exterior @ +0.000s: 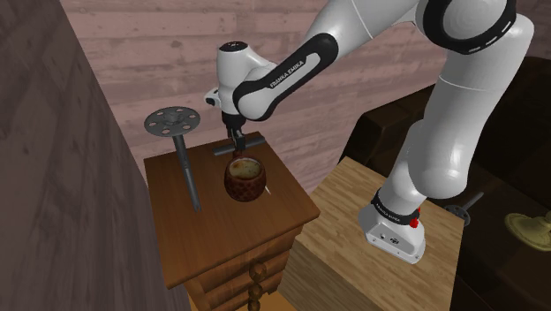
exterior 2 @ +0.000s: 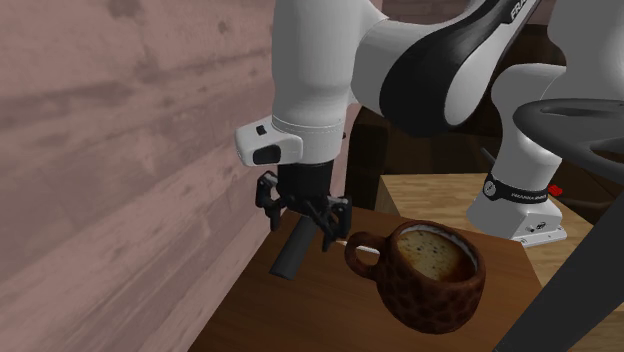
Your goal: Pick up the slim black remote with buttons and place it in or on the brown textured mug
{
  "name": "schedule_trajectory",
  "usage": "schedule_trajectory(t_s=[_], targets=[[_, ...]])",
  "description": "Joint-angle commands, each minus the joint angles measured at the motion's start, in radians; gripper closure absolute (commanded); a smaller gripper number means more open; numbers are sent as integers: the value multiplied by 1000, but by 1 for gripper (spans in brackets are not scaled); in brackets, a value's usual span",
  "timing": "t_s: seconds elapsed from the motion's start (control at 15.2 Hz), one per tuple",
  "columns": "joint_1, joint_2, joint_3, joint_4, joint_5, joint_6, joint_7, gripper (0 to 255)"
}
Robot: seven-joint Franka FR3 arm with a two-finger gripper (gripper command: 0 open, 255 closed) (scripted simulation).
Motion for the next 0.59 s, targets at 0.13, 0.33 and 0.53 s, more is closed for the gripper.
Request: schedule_trajectory(t_s=[0.13,0.33,0.53], targets=[[0,2,0,0,0,3,0,0],[0,2,0,0,0,2,0,255],[0,2,0,0,0,3,0,255]])
